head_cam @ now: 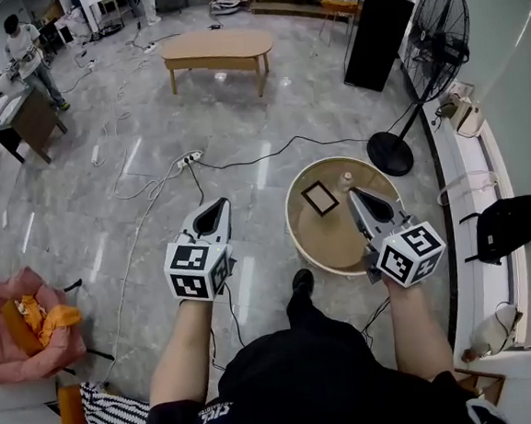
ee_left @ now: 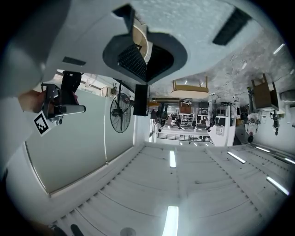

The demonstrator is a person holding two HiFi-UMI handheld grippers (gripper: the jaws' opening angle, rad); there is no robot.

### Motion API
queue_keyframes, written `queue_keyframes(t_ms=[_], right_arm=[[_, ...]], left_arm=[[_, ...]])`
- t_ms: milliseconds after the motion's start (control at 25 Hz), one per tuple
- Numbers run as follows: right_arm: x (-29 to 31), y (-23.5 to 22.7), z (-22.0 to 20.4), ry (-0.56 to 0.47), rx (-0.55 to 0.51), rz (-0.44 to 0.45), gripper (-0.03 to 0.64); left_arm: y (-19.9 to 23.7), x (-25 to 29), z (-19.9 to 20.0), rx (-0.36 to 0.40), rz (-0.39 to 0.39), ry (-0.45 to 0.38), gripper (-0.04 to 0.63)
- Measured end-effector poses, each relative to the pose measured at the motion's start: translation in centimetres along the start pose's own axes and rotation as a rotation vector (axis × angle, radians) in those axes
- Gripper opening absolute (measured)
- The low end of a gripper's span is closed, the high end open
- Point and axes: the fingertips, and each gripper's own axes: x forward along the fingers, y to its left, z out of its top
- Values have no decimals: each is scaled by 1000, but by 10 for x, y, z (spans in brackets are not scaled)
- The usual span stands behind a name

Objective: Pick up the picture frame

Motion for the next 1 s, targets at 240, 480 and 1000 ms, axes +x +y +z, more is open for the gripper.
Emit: queue_keyframes(t_ms=[240,480,1000], right_arm=[[44,-63,-2,13,33,5,5],[95,-129,-12,44,71,15,5],[154,-196,-64,161,177,11,5]], left_arm=[[10,70,12,14,6,21,2],[22,146,18,30,7,73,2],[17,257,2,-1,-71,172,2]])
